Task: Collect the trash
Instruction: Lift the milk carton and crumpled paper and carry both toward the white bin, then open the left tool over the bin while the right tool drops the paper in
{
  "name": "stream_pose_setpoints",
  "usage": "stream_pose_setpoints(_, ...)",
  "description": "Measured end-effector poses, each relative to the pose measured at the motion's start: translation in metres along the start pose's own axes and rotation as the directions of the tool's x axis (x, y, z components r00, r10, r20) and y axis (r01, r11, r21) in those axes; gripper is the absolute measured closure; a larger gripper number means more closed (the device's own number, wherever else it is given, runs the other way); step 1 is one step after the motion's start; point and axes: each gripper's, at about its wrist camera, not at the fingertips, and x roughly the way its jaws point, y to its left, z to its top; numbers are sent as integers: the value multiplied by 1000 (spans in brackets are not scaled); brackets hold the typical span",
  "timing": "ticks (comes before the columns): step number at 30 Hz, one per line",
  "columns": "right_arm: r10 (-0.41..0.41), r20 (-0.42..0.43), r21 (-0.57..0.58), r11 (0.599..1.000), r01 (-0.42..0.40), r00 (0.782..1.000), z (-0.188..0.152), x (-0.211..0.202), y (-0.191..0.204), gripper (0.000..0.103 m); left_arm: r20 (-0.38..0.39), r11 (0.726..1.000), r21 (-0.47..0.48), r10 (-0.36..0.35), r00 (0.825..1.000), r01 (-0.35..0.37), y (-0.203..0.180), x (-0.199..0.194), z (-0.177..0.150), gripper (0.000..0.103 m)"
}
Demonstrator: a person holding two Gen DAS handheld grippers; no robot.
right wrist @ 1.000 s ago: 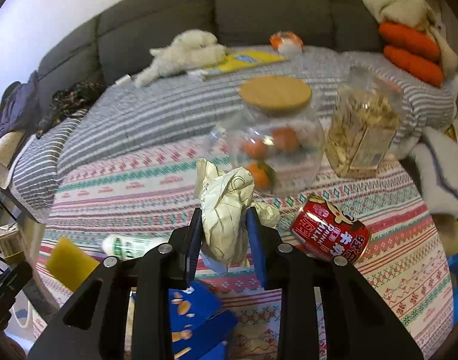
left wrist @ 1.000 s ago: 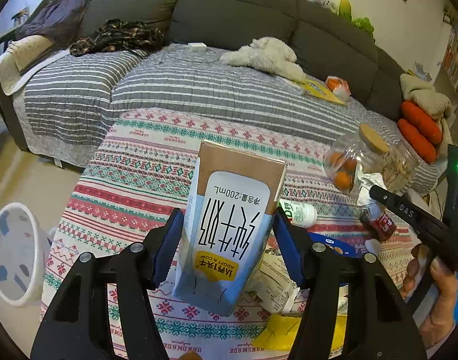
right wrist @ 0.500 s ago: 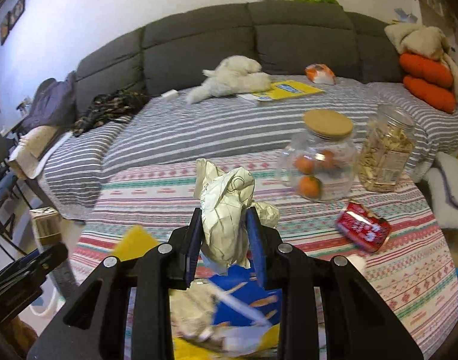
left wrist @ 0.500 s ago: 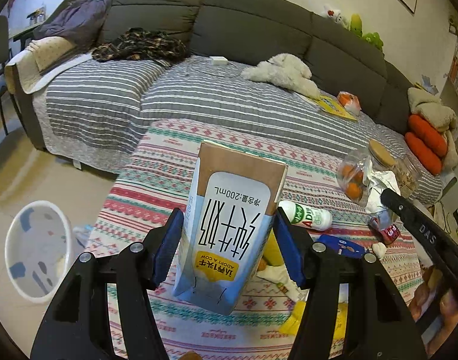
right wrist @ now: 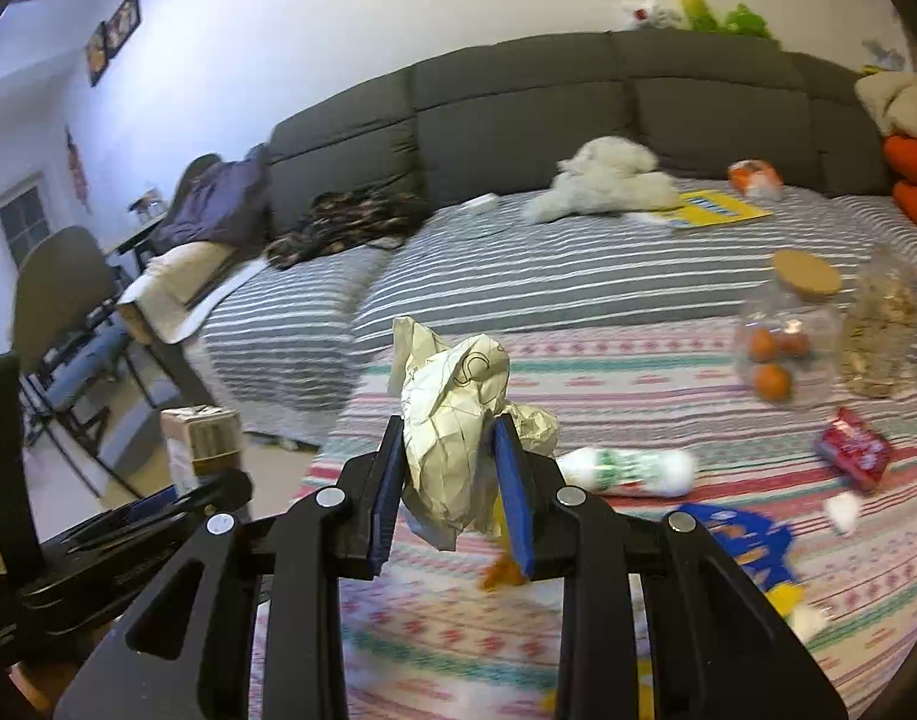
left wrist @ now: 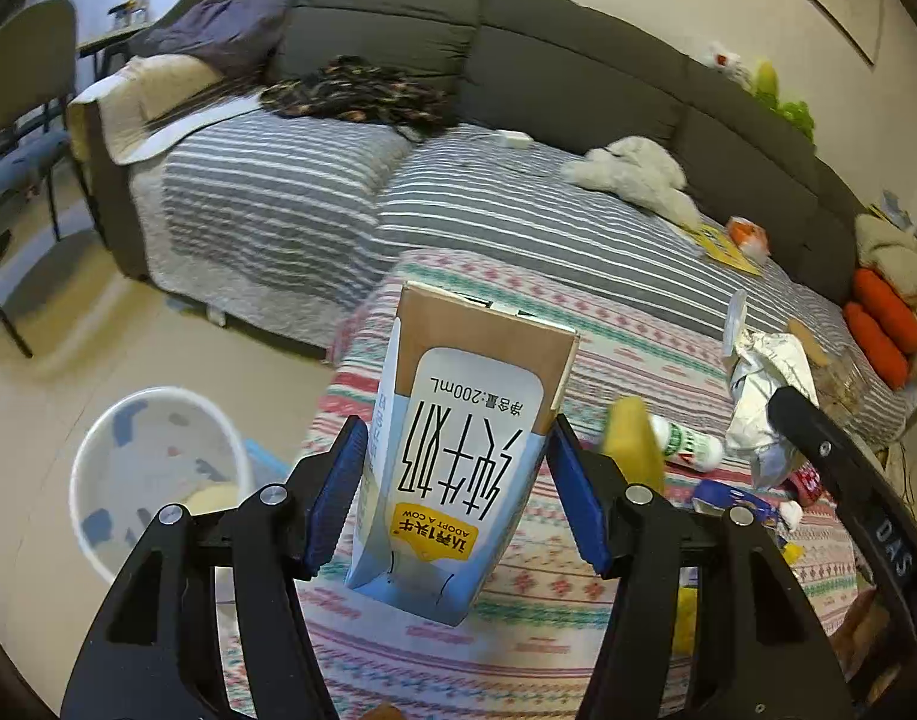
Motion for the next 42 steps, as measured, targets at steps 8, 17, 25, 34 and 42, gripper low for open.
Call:
stream_pose_setpoints(8, 89, -56, -89, 992, -94, 994, -32, 20, 61, 73, -24, 991, -67, 118, 993, -119, 64, -9, 6, 45)
stream_pose_setpoints(17, 204, -123, -74, 974, -214, 971, -49, 51, 120, 73, -49, 969, -121, 213, 976, -217, 125, -15, 14, 45)
stream_pose_setpoints(25, 247, -174, -75, 962, -263, 953, -59, 76, 160, 72, -92, 942, -200, 258, 962, -271, 174, -16, 19, 25)
stream_pose_setpoints(34, 260, -233, -89, 954, -287, 937, -75, 106, 199, 72, -50, 916, -273, 292, 955, -294, 208, -43, 26, 25)
stream_pose_setpoints(42, 277, -273, -112, 942, -316, 921, -89, 128, 238, 50, -28, 891, -329, 324, 946, -315, 236, -59, 30, 24)
